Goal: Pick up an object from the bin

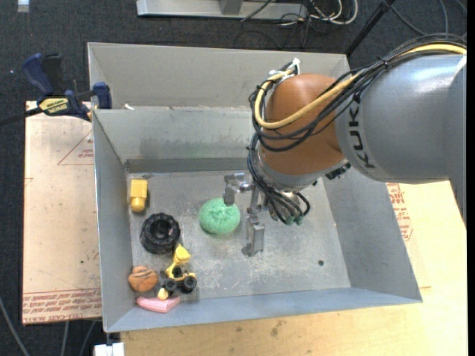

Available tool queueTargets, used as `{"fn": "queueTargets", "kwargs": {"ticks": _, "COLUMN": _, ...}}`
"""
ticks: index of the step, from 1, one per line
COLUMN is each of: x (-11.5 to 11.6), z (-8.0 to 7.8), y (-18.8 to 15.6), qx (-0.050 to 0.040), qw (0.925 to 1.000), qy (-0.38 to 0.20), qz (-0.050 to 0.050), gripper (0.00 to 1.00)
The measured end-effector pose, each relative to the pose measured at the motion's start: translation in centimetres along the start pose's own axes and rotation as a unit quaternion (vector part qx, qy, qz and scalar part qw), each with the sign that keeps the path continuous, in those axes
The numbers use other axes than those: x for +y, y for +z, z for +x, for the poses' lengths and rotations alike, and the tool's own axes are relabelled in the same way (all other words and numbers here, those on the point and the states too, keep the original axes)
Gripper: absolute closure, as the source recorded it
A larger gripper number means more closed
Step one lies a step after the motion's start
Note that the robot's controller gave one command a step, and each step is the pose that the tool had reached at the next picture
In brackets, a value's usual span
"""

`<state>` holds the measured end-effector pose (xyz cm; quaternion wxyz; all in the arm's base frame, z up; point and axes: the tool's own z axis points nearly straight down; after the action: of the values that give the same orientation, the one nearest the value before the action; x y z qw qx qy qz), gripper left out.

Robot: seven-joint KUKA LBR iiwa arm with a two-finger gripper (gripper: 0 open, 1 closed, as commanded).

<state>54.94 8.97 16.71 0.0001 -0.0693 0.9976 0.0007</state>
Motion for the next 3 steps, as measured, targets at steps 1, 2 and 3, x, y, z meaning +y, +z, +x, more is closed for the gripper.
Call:
{"fn": "queueTargets", "kwargs": {"ticks": 1, "x": 0.2, "z": -1.3, "y": 0.3, "qx": -0.0005, "qw": 0.9993, "qy": -0.038, "qz": 0.000, "gripper": 0.00}}
{"fn": "queueTargets", "kwargs": {"ticks": 2, "x": 1.0, "z": -3.1, "y": 4.2, "qx": -0.0036, "qw": 0.9967, "qy": -0.081, "qz": 0.000, "gripper": 0.00}}
{"fn": "queueTargets", "kwargs": {"ticks": 3, "x": 1.2, "z": -1.1, "y": 7.0, "qx": -0.0002, "qw": 0.9991, "qy": -0.042, "qz": 0.000, "gripper": 0.00}}
